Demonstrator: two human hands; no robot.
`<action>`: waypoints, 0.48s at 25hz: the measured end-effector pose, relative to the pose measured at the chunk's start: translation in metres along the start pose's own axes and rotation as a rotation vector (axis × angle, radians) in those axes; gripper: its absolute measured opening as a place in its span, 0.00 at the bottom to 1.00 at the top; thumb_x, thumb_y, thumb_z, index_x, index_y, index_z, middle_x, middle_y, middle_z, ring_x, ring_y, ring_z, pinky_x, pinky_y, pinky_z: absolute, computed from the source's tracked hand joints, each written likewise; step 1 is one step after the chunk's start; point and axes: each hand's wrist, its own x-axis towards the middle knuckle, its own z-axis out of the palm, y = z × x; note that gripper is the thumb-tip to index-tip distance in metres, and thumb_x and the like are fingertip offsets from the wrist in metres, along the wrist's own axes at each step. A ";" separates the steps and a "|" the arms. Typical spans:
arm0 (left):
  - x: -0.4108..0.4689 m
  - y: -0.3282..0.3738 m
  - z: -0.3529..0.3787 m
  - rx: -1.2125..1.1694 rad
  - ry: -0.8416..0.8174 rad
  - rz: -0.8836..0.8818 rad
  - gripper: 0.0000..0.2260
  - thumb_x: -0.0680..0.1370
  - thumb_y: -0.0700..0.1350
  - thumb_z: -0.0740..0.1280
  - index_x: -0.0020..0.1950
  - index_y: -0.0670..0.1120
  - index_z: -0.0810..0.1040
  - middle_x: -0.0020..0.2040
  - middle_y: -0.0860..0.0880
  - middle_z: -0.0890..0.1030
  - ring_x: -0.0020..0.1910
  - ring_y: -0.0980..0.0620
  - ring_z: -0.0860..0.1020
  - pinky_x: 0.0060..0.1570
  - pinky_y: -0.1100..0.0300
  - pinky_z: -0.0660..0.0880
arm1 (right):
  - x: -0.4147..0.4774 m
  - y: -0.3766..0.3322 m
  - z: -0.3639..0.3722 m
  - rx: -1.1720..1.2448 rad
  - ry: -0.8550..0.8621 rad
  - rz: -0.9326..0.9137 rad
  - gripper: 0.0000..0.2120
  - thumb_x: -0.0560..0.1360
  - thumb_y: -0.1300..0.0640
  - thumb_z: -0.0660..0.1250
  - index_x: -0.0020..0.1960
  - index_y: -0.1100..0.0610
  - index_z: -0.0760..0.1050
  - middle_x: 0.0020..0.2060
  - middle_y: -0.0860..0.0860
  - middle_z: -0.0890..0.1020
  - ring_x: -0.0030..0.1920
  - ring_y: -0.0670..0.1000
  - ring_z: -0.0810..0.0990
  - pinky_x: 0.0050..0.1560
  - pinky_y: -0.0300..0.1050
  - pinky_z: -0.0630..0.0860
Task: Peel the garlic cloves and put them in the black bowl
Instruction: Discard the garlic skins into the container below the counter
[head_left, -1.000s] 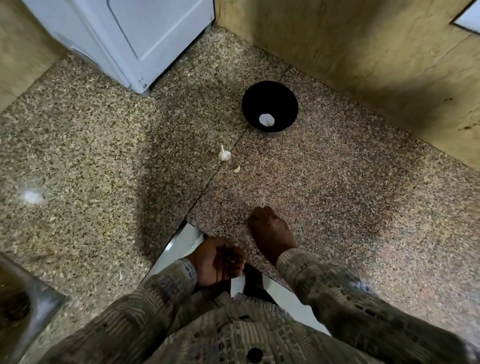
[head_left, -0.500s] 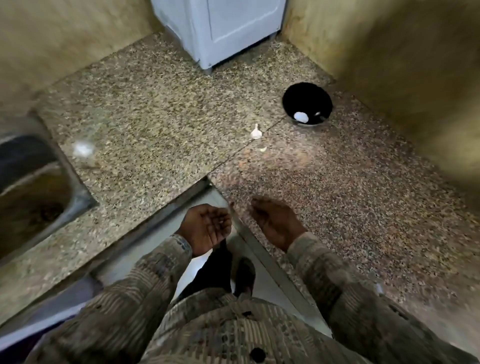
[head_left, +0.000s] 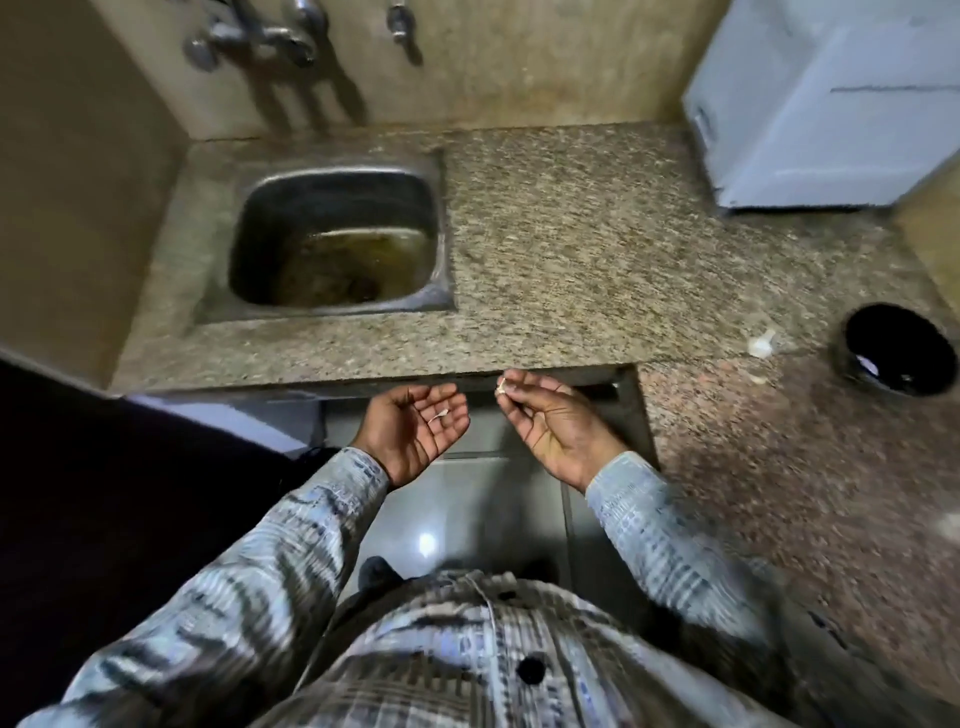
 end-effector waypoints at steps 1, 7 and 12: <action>-0.010 0.015 -0.020 -0.041 0.009 0.043 0.18 0.82 0.44 0.56 0.50 0.36 0.83 0.47 0.38 0.85 0.42 0.43 0.86 0.44 0.50 0.85 | 0.009 0.015 0.021 -0.046 -0.032 0.029 0.09 0.76 0.75 0.66 0.49 0.64 0.81 0.42 0.55 0.85 0.42 0.49 0.86 0.46 0.37 0.83; -0.065 0.091 -0.156 -0.248 0.142 0.214 0.18 0.82 0.45 0.57 0.58 0.35 0.81 0.58 0.37 0.83 0.57 0.40 0.83 0.61 0.46 0.79 | 0.058 0.132 0.148 -0.296 -0.164 0.206 0.09 0.77 0.75 0.66 0.51 0.65 0.80 0.43 0.56 0.85 0.44 0.49 0.86 0.47 0.38 0.82; -0.070 0.130 -0.277 -0.351 0.271 0.219 0.19 0.83 0.47 0.57 0.58 0.35 0.81 0.57 0.37 0.83 0.54 0.42 0.83 0.61 0.48 0.76 | 0.121 0.264 0.208 -0.475 -0.222 0.335 0.08 0.79 0.72 0.65 0.56 0.67 0.80 0.53 0.62 0.85 0.53 0.54 0.86 0.53 0.43 0.82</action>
